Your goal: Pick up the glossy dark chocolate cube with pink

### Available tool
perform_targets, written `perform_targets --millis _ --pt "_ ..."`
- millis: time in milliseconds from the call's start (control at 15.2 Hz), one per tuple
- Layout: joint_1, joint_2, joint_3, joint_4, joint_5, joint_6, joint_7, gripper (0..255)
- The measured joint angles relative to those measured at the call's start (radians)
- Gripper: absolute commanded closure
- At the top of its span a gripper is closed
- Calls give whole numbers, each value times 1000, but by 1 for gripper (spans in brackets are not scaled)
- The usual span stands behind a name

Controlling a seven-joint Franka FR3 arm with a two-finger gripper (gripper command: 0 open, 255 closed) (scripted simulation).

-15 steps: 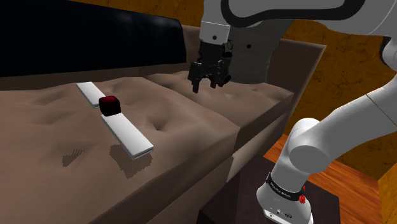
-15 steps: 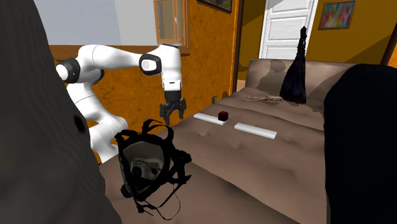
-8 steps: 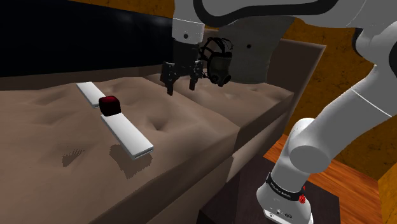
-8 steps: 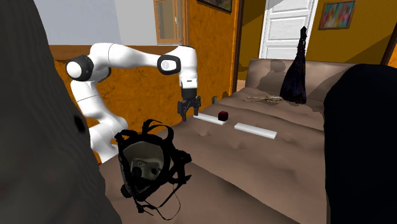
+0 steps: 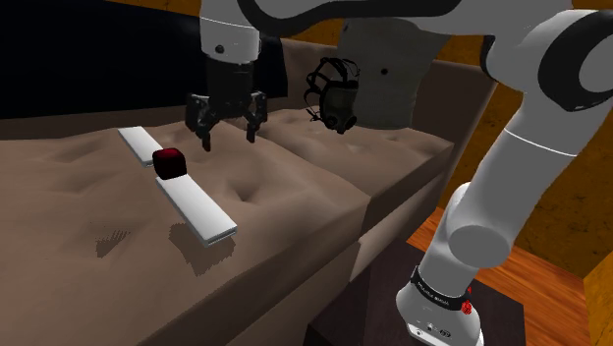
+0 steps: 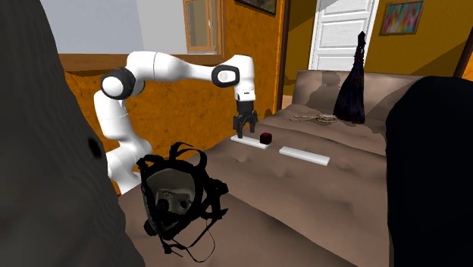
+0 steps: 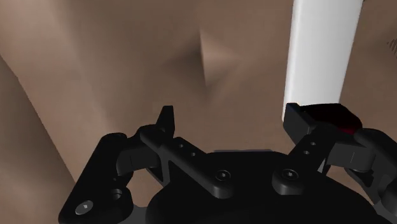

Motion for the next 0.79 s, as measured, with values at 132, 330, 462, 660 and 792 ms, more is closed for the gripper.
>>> perform_targets --millis 132,330,462,660,792 --pt "14 78 27 77 -43 -7 56 0" --pt "57 208 61 220 -122 -39 147 0" --pt "99 314 73 332 -187 -61 203 0" --pt "119 353 74 365 -212 -62 228 0" --pt "118 353 74 339 -213 -36 234 0"
